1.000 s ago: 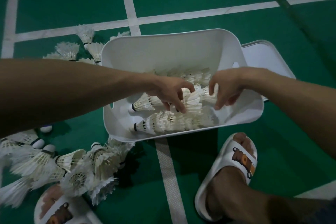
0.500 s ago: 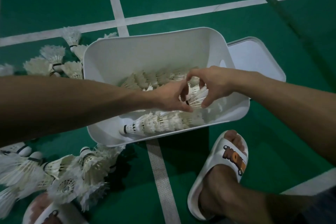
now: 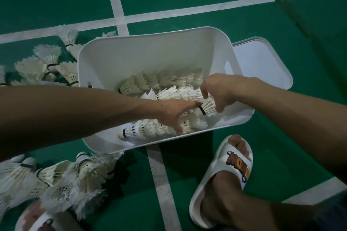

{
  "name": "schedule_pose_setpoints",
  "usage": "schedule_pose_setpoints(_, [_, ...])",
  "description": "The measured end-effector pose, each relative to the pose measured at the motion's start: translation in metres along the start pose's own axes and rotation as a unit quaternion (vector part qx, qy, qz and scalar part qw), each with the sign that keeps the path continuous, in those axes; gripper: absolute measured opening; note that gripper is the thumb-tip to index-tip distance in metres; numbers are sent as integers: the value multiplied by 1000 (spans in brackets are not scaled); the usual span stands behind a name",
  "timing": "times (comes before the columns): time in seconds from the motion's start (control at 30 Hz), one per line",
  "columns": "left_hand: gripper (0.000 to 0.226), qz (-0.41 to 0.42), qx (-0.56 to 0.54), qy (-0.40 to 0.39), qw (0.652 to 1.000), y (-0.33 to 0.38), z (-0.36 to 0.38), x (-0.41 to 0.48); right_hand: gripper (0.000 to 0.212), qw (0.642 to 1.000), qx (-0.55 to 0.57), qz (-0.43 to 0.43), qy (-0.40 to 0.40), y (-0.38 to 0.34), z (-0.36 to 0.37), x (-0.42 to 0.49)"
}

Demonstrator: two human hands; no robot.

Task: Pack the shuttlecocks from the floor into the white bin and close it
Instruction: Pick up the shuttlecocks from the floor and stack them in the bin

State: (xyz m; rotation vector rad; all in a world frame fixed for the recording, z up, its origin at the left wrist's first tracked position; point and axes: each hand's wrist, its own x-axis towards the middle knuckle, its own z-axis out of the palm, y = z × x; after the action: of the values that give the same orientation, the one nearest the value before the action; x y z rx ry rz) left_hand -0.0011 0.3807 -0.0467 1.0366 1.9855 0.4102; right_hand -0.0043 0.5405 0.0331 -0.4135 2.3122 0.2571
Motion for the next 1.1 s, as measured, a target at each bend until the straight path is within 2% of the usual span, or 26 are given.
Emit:
schedule_pose_setpoints(0.33, [98,-35,-25,-49,998,-1,-3,8,54,1000,-2,-2,8,3,1,1])
schedule_pose_setpoints(0.5, [80,-35,-37,-36,998,-4,-4,2,52,1000,18,12,11,5,-2,1])
schedule_pose_setpoints(0.7, [71,-38,-34,-41,998,-7,-5,-1,52,999,35,16,22,7,-5,0])
schedule_pose_setpoints(1.1, [65,-24,-15,-43,999,-8,-7,-5,48,1000,-8,5,-8,1,1,6])
